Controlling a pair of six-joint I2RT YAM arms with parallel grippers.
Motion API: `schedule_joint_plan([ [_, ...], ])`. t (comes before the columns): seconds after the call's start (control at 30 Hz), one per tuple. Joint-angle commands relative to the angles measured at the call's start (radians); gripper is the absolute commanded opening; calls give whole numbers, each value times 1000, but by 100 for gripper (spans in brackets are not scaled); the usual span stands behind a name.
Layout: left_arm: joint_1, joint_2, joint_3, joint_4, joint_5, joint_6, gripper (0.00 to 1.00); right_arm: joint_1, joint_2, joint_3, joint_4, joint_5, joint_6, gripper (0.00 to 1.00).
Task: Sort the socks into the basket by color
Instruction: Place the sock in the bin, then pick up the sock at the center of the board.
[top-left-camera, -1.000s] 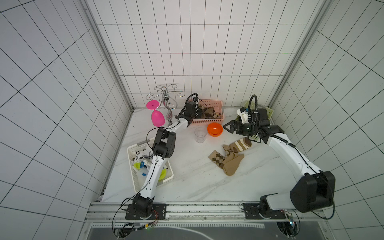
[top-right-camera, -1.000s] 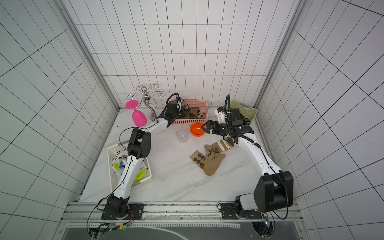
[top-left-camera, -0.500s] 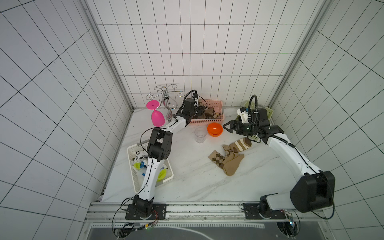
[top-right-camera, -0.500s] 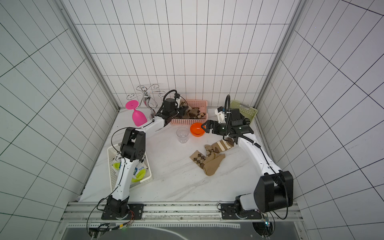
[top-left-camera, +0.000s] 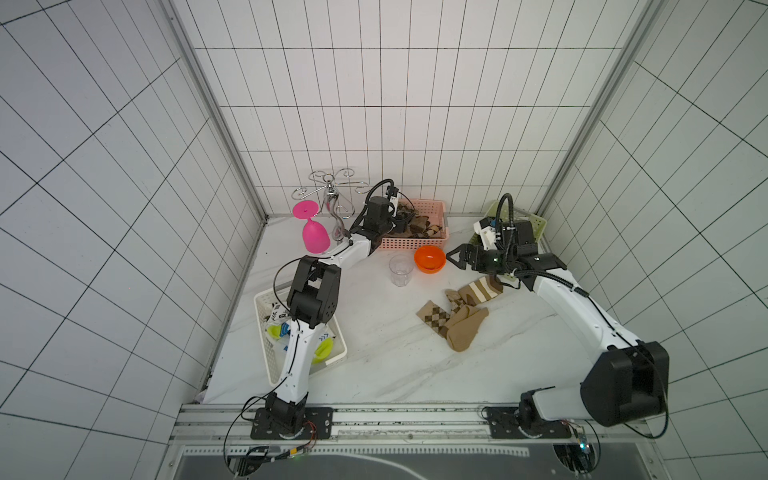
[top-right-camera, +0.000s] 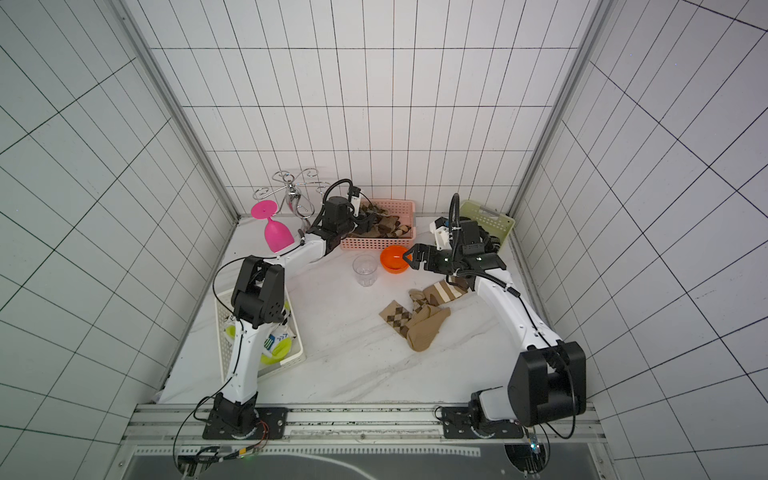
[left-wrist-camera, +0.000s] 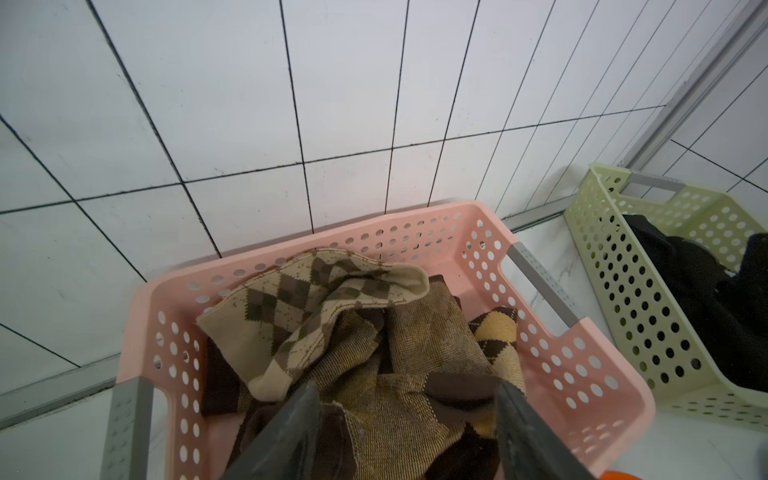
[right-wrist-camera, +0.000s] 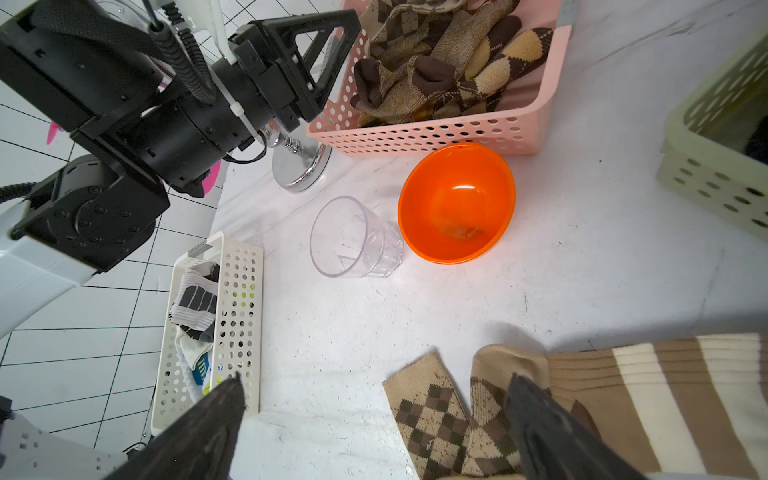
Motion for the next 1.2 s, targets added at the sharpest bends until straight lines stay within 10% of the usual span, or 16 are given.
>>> schedule_joint_plan([
  [0.0, -10, -123, -51, 22, 47, -21, 67, -2, 1, -54, -36, 62, -26, 99],
  [0.7, -114, -713, -690, 38, 59, -115, 67, 7, 21, -221, -298, 285, 29, 88],
  [1.17, -142, -904, -847, 37, 44, -158, 67, 6, 43, -355, -239, 258, 62, 93],
])
